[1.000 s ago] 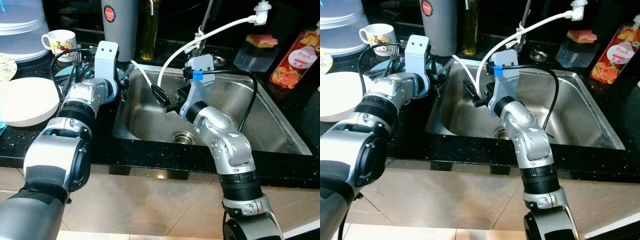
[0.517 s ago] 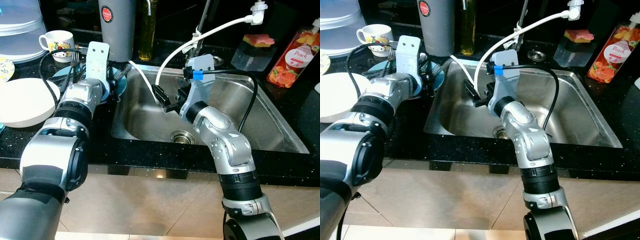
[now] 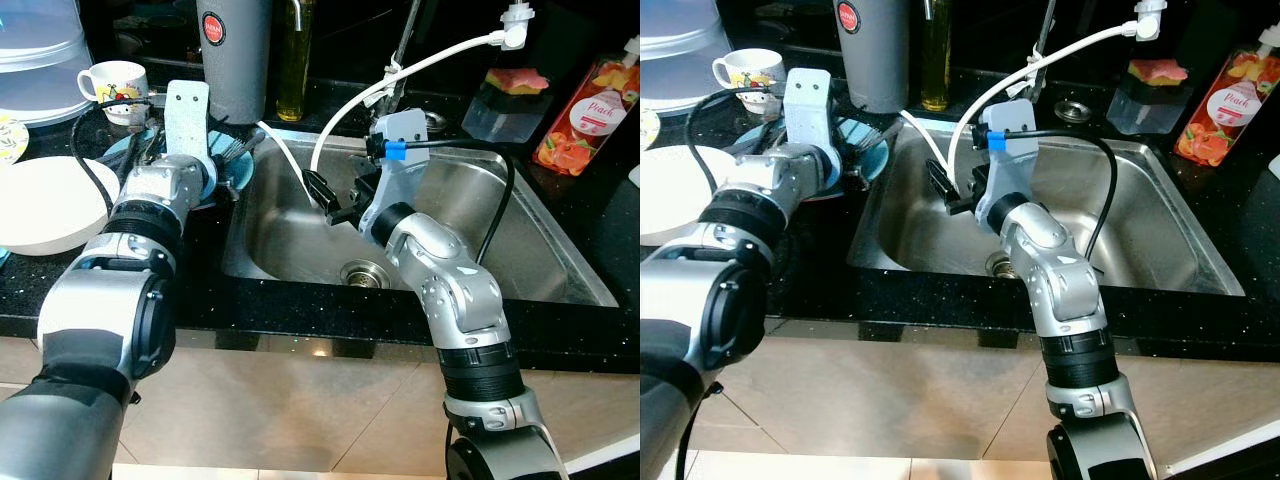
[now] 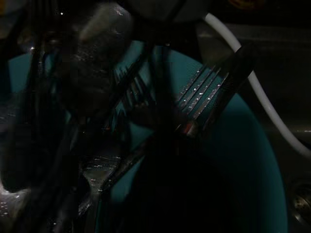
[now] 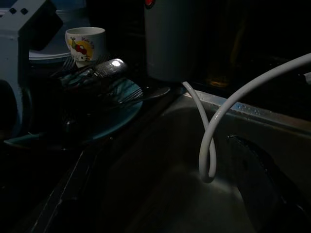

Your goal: Kitchen organization

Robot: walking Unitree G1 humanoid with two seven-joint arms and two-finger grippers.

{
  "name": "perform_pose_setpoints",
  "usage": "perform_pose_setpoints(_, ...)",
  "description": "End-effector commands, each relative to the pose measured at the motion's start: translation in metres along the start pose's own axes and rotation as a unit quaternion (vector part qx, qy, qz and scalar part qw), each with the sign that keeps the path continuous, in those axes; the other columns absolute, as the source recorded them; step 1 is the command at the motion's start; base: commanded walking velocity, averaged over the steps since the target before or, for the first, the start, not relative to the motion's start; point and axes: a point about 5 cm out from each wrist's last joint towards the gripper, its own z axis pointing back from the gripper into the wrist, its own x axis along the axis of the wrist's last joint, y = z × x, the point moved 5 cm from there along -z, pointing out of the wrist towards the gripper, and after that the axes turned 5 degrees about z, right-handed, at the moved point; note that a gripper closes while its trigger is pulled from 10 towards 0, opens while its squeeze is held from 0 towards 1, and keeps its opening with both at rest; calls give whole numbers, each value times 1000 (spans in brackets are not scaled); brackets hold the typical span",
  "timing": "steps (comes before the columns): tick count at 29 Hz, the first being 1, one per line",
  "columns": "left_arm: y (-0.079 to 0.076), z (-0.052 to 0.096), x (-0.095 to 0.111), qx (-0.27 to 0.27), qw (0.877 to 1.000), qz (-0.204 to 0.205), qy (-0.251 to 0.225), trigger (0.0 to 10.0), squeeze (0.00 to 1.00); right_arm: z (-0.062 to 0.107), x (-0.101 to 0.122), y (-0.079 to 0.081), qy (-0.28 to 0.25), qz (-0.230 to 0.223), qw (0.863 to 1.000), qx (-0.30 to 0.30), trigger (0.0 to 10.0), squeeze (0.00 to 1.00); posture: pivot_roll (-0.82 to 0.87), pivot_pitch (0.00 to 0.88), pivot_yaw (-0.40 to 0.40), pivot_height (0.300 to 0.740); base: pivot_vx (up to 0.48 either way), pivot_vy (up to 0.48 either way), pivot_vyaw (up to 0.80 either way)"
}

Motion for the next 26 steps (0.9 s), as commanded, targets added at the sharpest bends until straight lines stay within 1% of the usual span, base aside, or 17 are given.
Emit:
perform_pose_setpoints(1,4,-2,-18,4,999,3,32,0,0,1,2,-3,-4,-6,1000,-6,10000,0,213,67,-73,740,0,0,0)
perform_pose_setpoints(3,2,-2,-14,-1,1000,7,22,0,0,1,1,-3,-4,-6,1000,-6,10000,0,214,67,-72,740,0,0,0)
perform_pose_setpoints(4,-3,-1,-3,-12,1000,9,-5,0,0,1,1,-3,-4,-7,1000,-6,10000,0,214,64,-71,740,0,0,0)
perform_pose_setpoints(5,-3,-1,-3,-12,1000,9,-5,0,0,1,1,-3,-4,-7,1000,-6,10000,0,214,64,-71,740,0,0,0)
perform_pose_setpoints(9,-9,1,13,-31,998,19,-43,0,0,1,1,-3,-5,-6,1000,-6,10000,0,214,59,-72,740,0,0,0)
perform_pose_setpoints(10,-11,1,18,-35,998,21,-56,4863,0,1,1,-3,-5,-6,1000,-6,10000,0,214,59,-72,740,0,0,0)
perform_pose_setpoints(11,-14,3,25,-43,996,22,-73,10000,0,1,2,-3,-6,-6,1000,-5,10000,0,214,57,-72,740,0,0,0)
perform_pose_setpoints(16,-25,6,36,-78,991,46,-99,10000,0,1,2,-2,-6,-5,1000,-4,10000,0,214,54,-74,740,0,0,0)
perform_pose_setpoints(17,-25,6,36,-78,991,46,-99,10000,0,1,2,-2,-6,-5,1000,-4,10000,0,214,54,-74,740,0,0,0)
perform_pose_setpoints(18,-33,9,43,-111,985,72,-108,10000,0,1,2,-2,-6,-5,1000,-4,10000,0,214,50,-75,740,0,0,0)
perform_pose_setpoints(19,-33,9,43,-111,985,72,-108,10000,0,1,2,-2,-6,-5,1000,-4,10000,0,214,50,-75,740,0,0,0)
perform_pose_setpoints(21,-45,15,56,-162,972,105,-131,10000,0,0,2,-2,-6,-4,1000,-4,10000,0,214,50,-75,740,0,0,0)
perform_pose_setpoints(22,-45,15,56,-162,972,105,-131,10000,0,0,2,-2,-6,-4,1000,-4,10000,0,214,50,-75,740,0,0,0)
perform_pose_setpoints(23,-48,17,60,-171,969,96,-148,10000,0,0,3,-3,-7,-4,1000,-6,10000,0,214,46,-77,740,0,0,0)
perform_pose_setpoints(24,-50,19,64,-171,968,68,-168,10000,0,0,3,-4,-10,-5,1000,-9,10000,0,214,44,-79,740,0,0,0)
perform_pose_setpoints(25,-50,19,64,-171,968,68,-168,10000,0,0,3,-4,-10,-5,1000,-9,10000,0,214,44,-79,740,0,0,0)
perform_pose_setpoints(26,-52,20,64,-168,968,38,-182,10000,0,0,6,-5,-17,-9,1000,-12,10000,0,214,44,-79,740,0,0,0)
